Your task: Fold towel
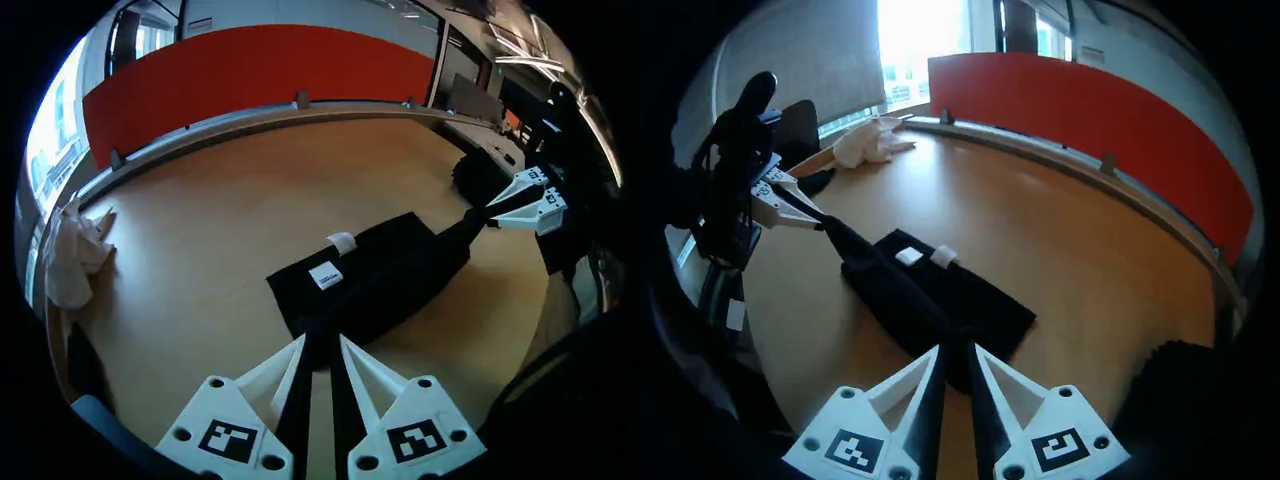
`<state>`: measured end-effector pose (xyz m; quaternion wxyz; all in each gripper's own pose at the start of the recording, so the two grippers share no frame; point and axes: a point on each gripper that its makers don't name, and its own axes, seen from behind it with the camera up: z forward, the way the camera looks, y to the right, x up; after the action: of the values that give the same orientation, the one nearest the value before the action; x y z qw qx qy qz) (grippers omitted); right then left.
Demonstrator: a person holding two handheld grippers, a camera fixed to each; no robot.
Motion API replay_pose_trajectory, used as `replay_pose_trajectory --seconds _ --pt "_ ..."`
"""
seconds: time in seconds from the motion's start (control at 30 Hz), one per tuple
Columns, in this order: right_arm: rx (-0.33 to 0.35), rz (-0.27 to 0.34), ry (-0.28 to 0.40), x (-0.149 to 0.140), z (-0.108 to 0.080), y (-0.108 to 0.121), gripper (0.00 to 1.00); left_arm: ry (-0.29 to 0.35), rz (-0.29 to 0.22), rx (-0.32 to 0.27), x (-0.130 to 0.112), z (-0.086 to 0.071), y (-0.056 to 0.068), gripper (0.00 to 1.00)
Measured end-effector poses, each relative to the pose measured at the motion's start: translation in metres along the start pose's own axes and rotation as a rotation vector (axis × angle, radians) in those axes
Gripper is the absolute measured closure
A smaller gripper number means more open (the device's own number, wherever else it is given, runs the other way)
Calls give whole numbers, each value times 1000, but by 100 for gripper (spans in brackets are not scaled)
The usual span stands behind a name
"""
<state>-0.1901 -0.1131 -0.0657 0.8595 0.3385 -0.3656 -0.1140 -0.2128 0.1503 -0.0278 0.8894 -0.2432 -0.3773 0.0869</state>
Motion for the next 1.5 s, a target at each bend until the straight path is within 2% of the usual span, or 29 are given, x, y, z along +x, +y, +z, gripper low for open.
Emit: replay_pose_trajectory --seconds 0.5,0.87,1.17,1.5 --pt "-6 29 -41 -13 29 20 83 -36 1 9 -6 35 -10 86" --pt "-22 57 -72 -23 57 35 82 -51 -4 42 -8 68 -25 85" --pt "-60 83 -92 -29 72 46 77 -63 20 61 -10 82 -31 79" --pt "-109 74 -104 -32 86 60 70 -63 41 94 -7 93 -41 73"
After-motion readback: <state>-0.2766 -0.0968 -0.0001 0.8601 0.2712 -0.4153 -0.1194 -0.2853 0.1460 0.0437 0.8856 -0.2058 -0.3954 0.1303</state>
